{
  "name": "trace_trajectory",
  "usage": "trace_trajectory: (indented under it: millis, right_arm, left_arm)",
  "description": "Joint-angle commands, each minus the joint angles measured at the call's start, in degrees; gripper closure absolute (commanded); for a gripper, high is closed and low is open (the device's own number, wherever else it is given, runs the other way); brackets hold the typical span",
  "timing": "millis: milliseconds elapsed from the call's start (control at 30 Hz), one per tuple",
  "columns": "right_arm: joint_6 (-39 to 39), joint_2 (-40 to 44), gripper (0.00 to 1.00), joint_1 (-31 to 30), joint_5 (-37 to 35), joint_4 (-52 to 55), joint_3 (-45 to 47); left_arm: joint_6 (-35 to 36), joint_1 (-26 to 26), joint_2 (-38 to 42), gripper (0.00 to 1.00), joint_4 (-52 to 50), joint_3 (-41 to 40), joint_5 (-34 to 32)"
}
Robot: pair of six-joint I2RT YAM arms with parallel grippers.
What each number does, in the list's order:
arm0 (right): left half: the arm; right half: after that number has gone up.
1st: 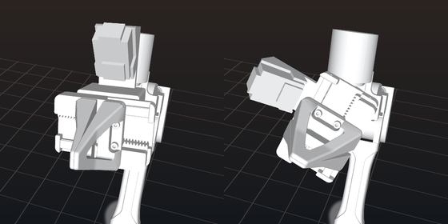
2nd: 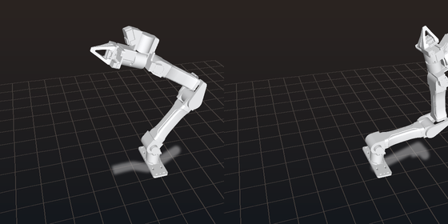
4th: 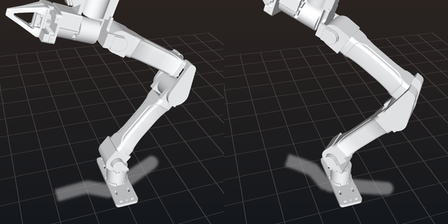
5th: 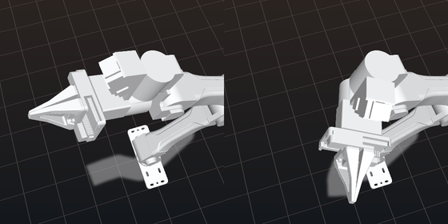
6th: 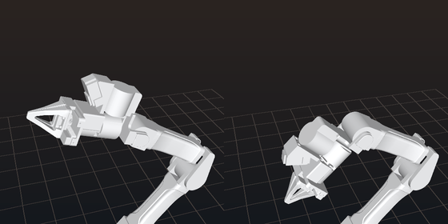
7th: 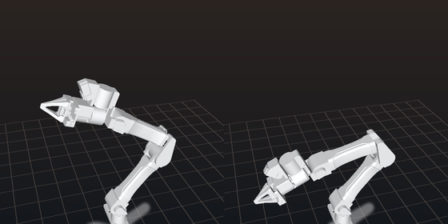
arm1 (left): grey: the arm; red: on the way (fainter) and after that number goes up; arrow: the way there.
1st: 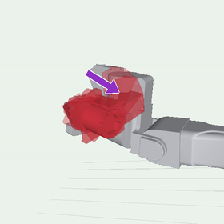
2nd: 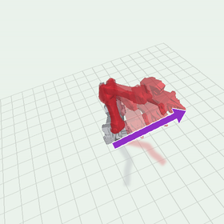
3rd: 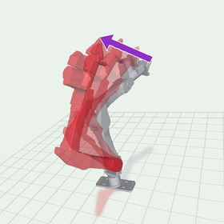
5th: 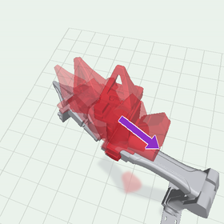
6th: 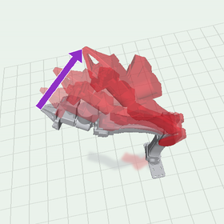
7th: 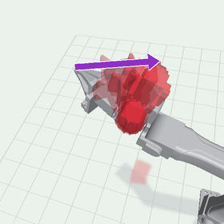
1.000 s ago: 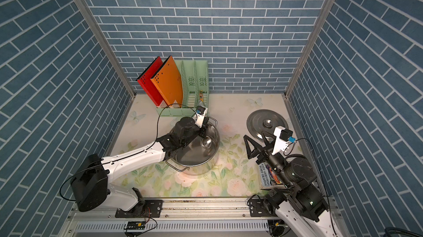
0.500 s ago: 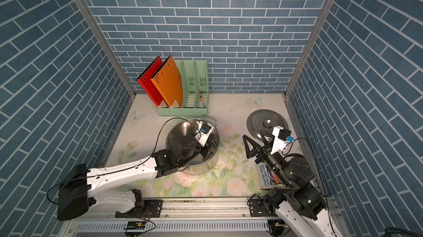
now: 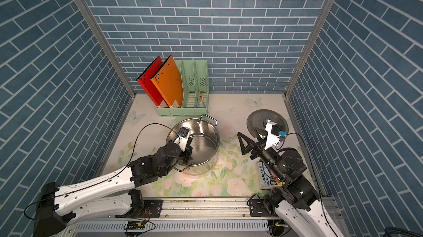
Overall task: Stir the soup with a spoon
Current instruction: Stir the soup in the pan with a stick.
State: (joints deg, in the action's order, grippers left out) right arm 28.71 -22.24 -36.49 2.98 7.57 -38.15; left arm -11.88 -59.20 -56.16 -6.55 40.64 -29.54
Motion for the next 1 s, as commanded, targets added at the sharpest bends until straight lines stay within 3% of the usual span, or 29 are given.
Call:
trace_trajectory:
  millis: [0,167,367,700,967]
  right_arm:
    - [1.3,0.6,0.0,-0.2,0.7,-2.5,0.4]
    - [1.3,1.5,0.0,-0.2,0.0,-0.9,-0.3]
    - [1.1,2.7,0.0,-0.2,-1.0,1.5,-1.5]
    - [1.2,5.7,0.0,-0.2,-3.1,4.5,-2.1]
    - [0.8,6.2,0.0,-0.2,-3.7,5.1,-2.2]
  left_arm:
    - [-0.4,4.5,1.8,1.0,-1.0,-1.2,-1.2]
    - [2.1,11.2,-0.8,1.0,4.3,-1.1,0.7]
    - [7.0,16.5,-9.3,1.0,10.4,3.9,1.7]
    - [9.1,16.2,-21.4,1.0,20.3,12.8,12.5]
    - [8.1,11.3,-24.5,1.0,24.3,13.6,18.1]
